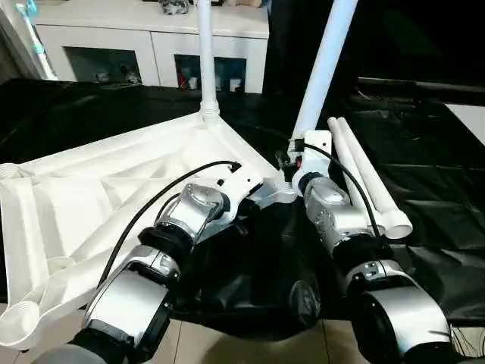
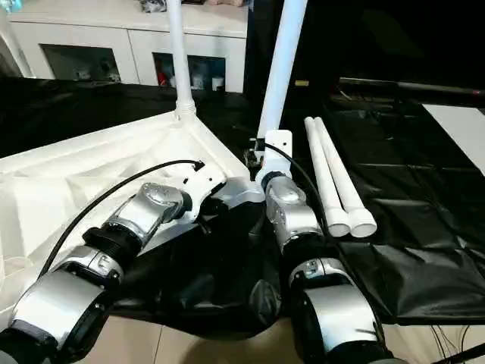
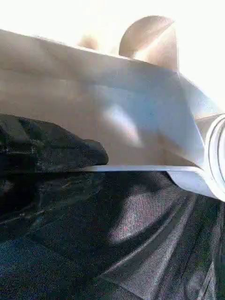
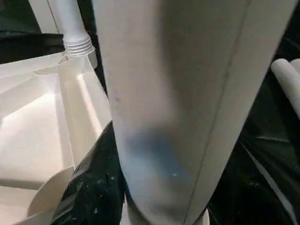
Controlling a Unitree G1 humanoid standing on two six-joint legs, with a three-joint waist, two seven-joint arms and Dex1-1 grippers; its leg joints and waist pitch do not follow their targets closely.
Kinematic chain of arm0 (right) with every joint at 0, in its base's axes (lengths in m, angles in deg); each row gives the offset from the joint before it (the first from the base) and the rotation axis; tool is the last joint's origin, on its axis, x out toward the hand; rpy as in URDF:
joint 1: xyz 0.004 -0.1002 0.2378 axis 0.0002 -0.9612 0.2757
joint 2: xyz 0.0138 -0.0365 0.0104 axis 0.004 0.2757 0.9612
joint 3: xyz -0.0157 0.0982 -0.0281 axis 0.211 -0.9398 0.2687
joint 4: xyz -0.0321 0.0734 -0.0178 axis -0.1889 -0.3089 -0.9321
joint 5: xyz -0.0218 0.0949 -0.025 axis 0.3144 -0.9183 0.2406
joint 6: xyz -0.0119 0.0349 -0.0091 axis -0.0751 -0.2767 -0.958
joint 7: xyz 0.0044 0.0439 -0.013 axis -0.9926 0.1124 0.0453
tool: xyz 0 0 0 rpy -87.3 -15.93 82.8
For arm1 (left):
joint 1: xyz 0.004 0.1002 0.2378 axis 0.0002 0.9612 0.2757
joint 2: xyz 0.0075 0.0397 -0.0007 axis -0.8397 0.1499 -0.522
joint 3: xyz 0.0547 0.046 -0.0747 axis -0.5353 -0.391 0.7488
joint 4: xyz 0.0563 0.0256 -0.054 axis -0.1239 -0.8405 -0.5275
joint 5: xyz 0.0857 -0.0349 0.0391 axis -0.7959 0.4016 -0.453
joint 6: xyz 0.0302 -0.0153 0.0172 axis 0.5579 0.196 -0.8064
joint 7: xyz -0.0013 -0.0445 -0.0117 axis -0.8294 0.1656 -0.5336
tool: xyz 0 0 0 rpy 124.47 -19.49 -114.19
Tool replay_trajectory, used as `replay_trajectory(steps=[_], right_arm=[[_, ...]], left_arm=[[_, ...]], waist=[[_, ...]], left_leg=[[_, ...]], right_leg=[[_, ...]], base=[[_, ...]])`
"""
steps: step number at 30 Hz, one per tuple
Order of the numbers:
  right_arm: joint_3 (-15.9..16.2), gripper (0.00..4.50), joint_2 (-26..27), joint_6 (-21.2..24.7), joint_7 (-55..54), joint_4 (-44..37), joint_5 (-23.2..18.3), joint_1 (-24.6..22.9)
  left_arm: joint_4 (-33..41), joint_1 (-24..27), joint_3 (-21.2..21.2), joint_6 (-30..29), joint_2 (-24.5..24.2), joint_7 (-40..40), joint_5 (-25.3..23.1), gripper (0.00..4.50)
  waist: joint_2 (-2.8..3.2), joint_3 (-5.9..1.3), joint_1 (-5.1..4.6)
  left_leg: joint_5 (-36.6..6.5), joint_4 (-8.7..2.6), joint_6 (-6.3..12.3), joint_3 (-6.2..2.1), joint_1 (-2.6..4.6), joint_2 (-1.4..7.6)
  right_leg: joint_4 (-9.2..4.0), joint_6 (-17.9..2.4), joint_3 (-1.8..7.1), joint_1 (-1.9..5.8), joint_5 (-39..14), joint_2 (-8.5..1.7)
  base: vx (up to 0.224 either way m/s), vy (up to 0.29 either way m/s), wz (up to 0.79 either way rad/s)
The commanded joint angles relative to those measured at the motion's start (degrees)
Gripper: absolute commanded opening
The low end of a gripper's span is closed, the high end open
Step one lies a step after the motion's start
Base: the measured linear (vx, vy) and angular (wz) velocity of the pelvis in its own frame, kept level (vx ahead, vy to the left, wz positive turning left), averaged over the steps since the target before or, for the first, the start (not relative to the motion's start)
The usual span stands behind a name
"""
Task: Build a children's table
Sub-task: Rotate leg to tighten
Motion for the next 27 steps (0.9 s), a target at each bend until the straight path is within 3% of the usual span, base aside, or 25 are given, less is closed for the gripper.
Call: replay_trajectory(steps=[1,2,3,4,6,9,11,13,17,20,22,27], right_arm=[[-0.1,1.84,3.4,3.3,4.6,7.1,-1.4,-3.5],[-0.8,2.19,3.5,2.4,6.3,6.7,-2.3,-3.3],[-0.8,2.19,3.5,2.4,6.3,6.7,-2.3,-3.3],[-0.5,2.57,3.2,1.7,7.0,6.3,-2.0,-3.1],[-0.3,2.57,2.9,1.1,8.5,5.4,-2.1,-3.0],[0.4,2.88,2.1,0.5,11.2,3.5,-2.2,-3.2],[1.6,3.12,0.5,0.4,14.9,0.1,-2.0,-4.4],[1.7,3.28,-0.5,0.8,17.6,-2.2,-1.8,-5.3],[2.0,3.60,-2.4,1.1,20.3,-5.6,-1.5,-6.9],[2.1,3.72,-4.6,0.8,22.5,-8.3,-1.5,-8.3],[2.1,3.72,-5.3,0.9,23.1,-9.1,-1.7,-8.7],[2.5,3.72,-6.8,1.1,26.1,-11.4,-1.6,-9.7]], left_arm=[[-0.8,-0.9,-0.2,0.8,0.7,1.3,-0.6,0.00],[-0.6,-0.8,-0.2,1.2,0.5,1.0,-0.5,0.00],[-0.6,-0.8,-0.2,1.2,0.5,1.0,-0.5,0.00],[-0.4,-0.7,-0.2,1.3,0.3,0.7,-0.4,0.00],[0.0,-0.4,-0.6,2.6,-0.3,0.0,-0.7,0.00],[1.0,0.2,-1.2,4.3,-1.3,-1.2,-1.0,0.00],[2.6,1.1,-1.7,5.3,-2.8,-3.3,-1.0,0.00],[3.5,1.7,-2.1,6.9,-3.9,-5.1,-1.1,0.00],[5.6,2.8,-2.8,8.0,-5.7,-7.6,-1.2,0.00],[7.7,3.7,-2.9,7.8,-7.6,-9.1,-1.0,0.00],[8.2,4.0,-2.7,7.7,-8.3,-9.7,-0.8,0.00],[10.5,5.1,-3.2,8.5,-9.7,-13.3,-0.1,0.00]], waist=[[0.77,-1.38,-0.06],[0.76,-1.41,-0.07],[0.75,-1.44,-0.07],[0.71,-1.49,-0.15],[0.85,-1.45,-0.16],[0.64,-1.65,-0.06],[0.96,-1.79,-0.05],[0.88,-1.87,0.07],[1.13,-1.88,0.22],[1.42,-2.11,0.37],[1.49,-2.39,0.48],[1.50,-2.52,0.51]], left_leg=[[-16.0,-5.06,-0.57,0.06,-0.12,1.48],[-16.0,-5.10,-0.39,0.03,-0.20,1.54],[-15.7,-5.12,-0.35,0.00,-0.21,1.57],[-14.9,-5.11,-0.17,-0.01,-0.35,1.54],[-14.7,-5.03,0.14,0.07,-0.31,1.54],[-10.6,-4.80,1.06,0.14,-0.74,1.46],[-7.5,-4.41,2.23,0.35,-0.69,1.48],[-5.3,-4.15,2.99,0.50,-0.68,1.51],[-3.0,-3.93,4.38,0.65,-0.66,1.52],[-1.1,-3.60,4.85,0.80,-0.58,1.50],[1.0,-3.27,5.64,0.96,-0.67,1.29],[2.3,-2.97,7.25,0.99,-0.84,1.32]], right_leg=[[-5.30,-10.9,1.89,1.41,-13.1,-3.70],[-5.36,-10.9,1.91,1.43,-13.0,-3.75],[-5.30,-10.9,1.87,1.45,-12.6,-3.72],[-5.18,-11.1,1.83,1.62,-11.5,-3.66],[-5.22,-11.7,1.87,1.55,-11.2,-3.72],[-4.70,-12.7,1.79,2.16,-6.4,-3.71],[-4.34,-13.9,1.78,2.31,-1.7,-3.75],[-4.01,-14.7,1.72,2.51,1.9,-3.70],[-3.67,-15.9,1.66,2.73,5.7,-3.69],[-3.28,-16.9,1.74,2.88,8.8,-3.62],[-2.69,-17.4,1.67,2.86,14.8,-3.25],[-2.27,-18.1,1.49,2.93,18.9,-3.26]], base=[[0.000,0.000,0.00],[0.000,0.000,0.00],[0.000,0.000,0.00],[0.000,0.000,0.00],[0.000,0.000,0.00],[0.000,0.000,0.00],[0.000,0.000,0.00],[0.000,0.000,0.00],[0.000,0.000,0.00],[0.000,0.000,0.00],[0.000,0.000,0.00],[0.000,0.000,0.00]])
